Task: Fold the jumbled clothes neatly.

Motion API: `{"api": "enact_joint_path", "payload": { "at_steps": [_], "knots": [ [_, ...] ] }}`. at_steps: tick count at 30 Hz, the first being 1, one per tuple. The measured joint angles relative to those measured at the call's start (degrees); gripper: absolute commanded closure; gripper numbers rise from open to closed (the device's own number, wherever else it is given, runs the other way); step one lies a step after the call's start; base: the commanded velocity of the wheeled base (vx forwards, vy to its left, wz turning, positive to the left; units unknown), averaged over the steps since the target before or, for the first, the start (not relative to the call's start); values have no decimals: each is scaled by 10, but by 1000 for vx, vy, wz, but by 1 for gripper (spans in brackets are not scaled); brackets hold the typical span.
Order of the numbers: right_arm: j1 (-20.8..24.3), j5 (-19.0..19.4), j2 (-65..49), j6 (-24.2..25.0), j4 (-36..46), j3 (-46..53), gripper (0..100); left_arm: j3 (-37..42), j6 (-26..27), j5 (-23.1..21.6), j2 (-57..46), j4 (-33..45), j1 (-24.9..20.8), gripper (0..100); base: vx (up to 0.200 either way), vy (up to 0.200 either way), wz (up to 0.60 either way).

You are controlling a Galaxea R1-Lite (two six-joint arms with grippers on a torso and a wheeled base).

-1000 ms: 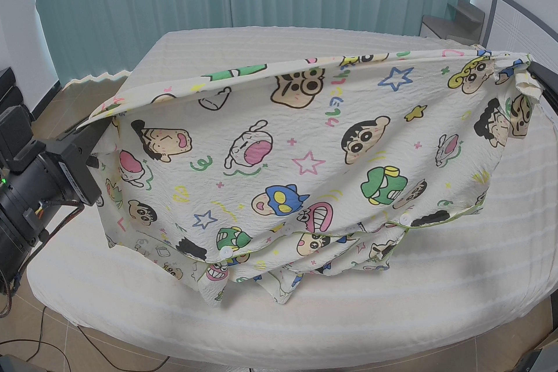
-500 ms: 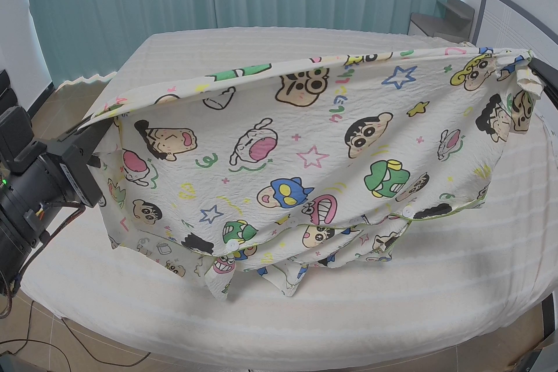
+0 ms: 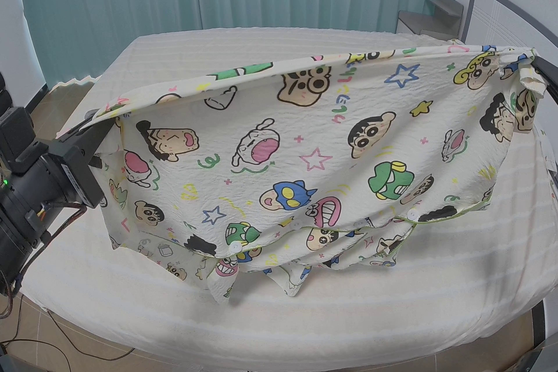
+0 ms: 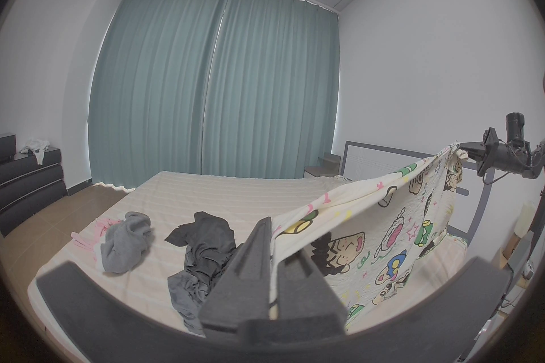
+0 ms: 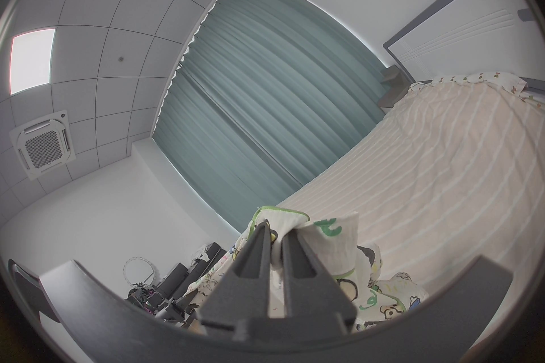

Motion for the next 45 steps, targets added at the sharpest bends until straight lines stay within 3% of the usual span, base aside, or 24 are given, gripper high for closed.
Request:
{"api": "enact_joint_path", "payload": {
  "at_steps": [12, 27, 45],
  "knots": [
    [-12, 3, -3, 0, 0, 5, 100, -1, 4, 0, 2, 0, 0, 100, 0, -200, 0],
    [-13, 2, -11, 0, 0, 15, 100, 0, 3, 1, 2, 0, 1, 100, 0, 0, 0],
    [-13, 2, -23, -9, 0, 18, 100, 3, 1, 1, -3, 0, 1, 100, -200, 0, 0]
  ]
}}
